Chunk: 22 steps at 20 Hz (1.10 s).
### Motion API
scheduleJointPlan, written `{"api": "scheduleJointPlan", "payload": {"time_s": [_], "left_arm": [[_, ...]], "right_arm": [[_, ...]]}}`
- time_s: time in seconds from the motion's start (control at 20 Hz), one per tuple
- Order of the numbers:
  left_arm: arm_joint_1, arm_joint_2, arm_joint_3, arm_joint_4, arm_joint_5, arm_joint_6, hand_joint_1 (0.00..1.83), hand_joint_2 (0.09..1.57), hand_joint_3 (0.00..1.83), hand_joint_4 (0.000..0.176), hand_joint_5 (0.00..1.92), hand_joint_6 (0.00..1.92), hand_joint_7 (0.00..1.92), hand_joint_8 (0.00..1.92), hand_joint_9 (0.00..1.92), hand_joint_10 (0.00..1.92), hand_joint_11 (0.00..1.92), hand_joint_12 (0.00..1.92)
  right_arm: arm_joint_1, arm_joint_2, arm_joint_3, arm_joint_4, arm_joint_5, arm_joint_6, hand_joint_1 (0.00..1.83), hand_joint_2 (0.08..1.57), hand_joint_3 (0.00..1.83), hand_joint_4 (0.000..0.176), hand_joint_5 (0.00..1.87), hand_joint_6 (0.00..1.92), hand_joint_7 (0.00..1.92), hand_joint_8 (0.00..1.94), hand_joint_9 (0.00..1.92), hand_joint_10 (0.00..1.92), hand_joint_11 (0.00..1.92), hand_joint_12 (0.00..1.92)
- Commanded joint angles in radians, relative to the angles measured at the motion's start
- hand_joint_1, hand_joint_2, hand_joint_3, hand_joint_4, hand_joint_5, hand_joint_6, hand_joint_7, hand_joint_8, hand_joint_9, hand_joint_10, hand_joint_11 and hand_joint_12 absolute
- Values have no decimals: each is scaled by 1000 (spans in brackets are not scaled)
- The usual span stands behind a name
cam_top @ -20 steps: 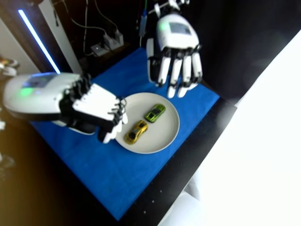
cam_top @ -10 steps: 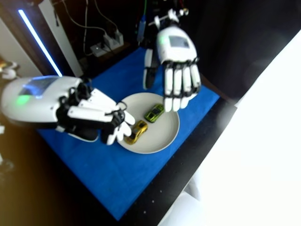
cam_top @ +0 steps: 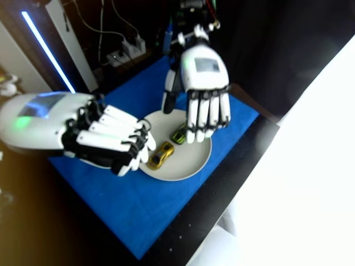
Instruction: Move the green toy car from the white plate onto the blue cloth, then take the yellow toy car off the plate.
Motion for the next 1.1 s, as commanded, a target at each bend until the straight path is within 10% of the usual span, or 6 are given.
{"api": "scheduleJointPlan", "payload": {"time_s": [0.0, 0.5, 0.75, 1.05], "left_arm": [[-7, -7, 8, -4, -93, 3, 915, 849, 0, 0, 817, 22, 883, 46, 595, 765, 299, 1652], [25, -56, 67, -50, -59, 2, 980, 877, 0, 0, 877, 4, 878, 286, 538, 1250, 373, 1824], [30, -72, 88, -65, -52, 2, 950, 912, 2, 0, 878, 4, 671, 725, 462, 1279, 345, 1829], [40, -73, 91, -74, -50, 2, 942, 928, 0, 0, 892, 10, 729, 546, 509, 1026, 303, 1699]], "right_arm": [[7, -2, 5, 6, 123, -7, 1302, 1029, 1, 0, 449, 730, 507, 859, 409, 1285, 261, 1826], [3, -4, 5, 11, 127, -7, 1300, 1015, 0, 0, 438, 850, 515, 956, 433, 1374, 331, 1870], [2, -6, 4, 11, 128, -7, 1255, 1025, 4, 0, 483, 827, 543, 901, 394, 1346, 232, 1886], [1, -5, 3, 11, 129, -7, 1242, 1024, 0, 0, 502, 757, 530, 939, 387, 1366, 227, 1908]]}}
